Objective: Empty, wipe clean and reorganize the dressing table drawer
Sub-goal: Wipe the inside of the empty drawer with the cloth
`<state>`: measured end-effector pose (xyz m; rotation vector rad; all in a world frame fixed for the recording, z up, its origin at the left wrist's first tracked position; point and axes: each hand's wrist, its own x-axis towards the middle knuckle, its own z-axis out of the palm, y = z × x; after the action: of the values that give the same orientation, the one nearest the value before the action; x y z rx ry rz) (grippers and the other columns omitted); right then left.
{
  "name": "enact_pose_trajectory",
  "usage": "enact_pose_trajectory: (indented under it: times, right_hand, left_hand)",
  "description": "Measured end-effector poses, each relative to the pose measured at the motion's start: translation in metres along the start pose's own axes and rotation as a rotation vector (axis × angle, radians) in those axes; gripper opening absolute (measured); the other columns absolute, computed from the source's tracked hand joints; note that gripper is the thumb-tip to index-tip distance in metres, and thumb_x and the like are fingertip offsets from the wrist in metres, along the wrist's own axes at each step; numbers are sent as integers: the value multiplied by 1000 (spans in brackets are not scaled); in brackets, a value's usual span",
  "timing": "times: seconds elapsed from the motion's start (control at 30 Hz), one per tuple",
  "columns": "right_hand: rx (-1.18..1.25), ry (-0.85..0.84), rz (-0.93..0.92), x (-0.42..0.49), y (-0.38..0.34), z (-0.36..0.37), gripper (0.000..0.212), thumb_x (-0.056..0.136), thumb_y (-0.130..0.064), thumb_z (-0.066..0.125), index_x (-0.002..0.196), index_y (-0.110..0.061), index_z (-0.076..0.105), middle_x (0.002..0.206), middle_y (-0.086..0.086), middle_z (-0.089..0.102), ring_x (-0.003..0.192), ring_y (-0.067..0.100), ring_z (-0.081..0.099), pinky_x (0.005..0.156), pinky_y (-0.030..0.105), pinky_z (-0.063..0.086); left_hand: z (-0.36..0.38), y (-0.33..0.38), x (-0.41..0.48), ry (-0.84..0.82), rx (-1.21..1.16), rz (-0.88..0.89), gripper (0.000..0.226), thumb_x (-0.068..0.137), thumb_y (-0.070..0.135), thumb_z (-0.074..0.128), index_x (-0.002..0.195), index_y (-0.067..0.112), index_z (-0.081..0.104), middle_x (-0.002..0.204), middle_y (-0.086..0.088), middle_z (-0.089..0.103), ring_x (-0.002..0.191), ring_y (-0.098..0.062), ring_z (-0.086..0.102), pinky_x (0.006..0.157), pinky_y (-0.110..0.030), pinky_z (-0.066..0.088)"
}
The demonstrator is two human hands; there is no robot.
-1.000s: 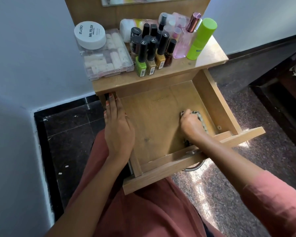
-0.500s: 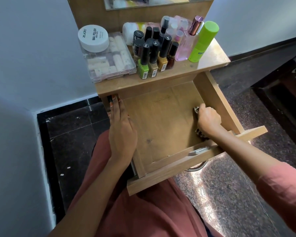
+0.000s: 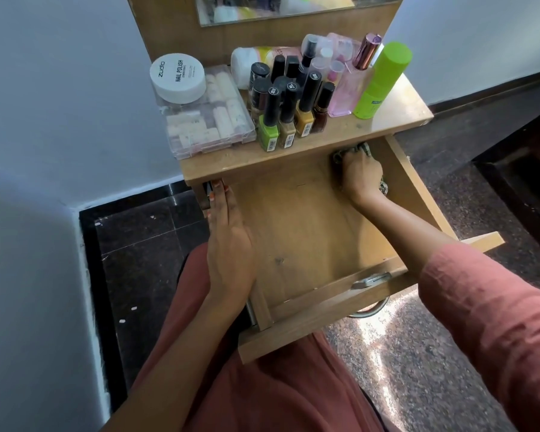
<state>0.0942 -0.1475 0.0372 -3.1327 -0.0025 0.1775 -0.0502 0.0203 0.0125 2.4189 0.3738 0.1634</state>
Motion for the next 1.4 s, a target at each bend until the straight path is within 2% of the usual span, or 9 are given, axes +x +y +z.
enact_pose_trajectory:
  times: [0.23,0.37,0.47,0.53,0.67,0.87,1.03,1.23,1.4]
  right_hand:
    - [-53,0,-75,-7,-10,3,31,92,2,33,105,7,61,109,25,64,101,39,60,77,42,48]
    - [-181,15,-216,-20,-40,8,36,92,5,31,110,-3,61,110,15,65,102,31,63,61,35,43]
    - [-195,-7,-319,-30,-65,10,35,93,5,31,112,-3,59,111,14,65,101,30,63,60,33,37]
    - [-204,-23,-394,-39,-81,8,34,93,3,31,114,-3,58,114,13,63,103,29,62,62,31,38]
    - [-220,-6,-574,-55,-104,2,33,96,-3,31,116,-9,56,119,8,62,107,24,61,70,29,43]
    - [-154,11,-746,-61,-118,7,31,97,-8,30,111,-8,58,115,9,63,104,24,62,77,30,47]
    - [176,-39,-508,-52,-100,24,30,91,-24,48,118,-18,57,113,12,64,103,29,60,84,39,47]
    - [1132,-415,-31,-67,-102,26,35,85,-13,54,120,-8,55,116,15,64,105,27,61,95,43,48]
    - [1257,-610,47,-90,-97,19,30,91,-12,47,120,-10,56,117,15,63,103,25,60,95,37,48]
  left_hand:
    - [1,0,0,30,-33,-3,51,96,2,26,145,6,17,156,-5,9,144,-22,8,104,-43,42]
    - [-1,3,-2,36,-63,-25,50,97,6,25,146,10,15,157,0,7,144,-17,5,114,-33,21]
    - [-1,4,-2,42,-88,-27,49,98,6,24,146,10,15,157,0,7,144,-17,6,113,-27,13]
    - [0,4,-2,42,-110,-37,49,98,7,25,146,9,15,157,-2,7,144,-18,9,116,-33,19]
    - [1,4,-3,55,-129,-72,49,99,12,25,146,10,12,157,-3,4,142,-23,19,108,-45,37]
    - [1,2,-2,89,-96,-54,49,99,13,26,146,9,11,156,-6,9,144,-16,5,119,-34,10]
    - [2,-1,-1,120,-130,-39,48,100,14,26,146,12,14,156,-3,10,144,-17,3,118,-31,5]
    - [2,-1,-4,122,-154,-65,48,99,12,27,145,8,15,155,-7,13,144,-19,6,119,-35,8]
    - [2,1,-9,121,-176,-77,47,100,15,25,146,10,14,155,-6,13,144,-17,6,116,-26,4]
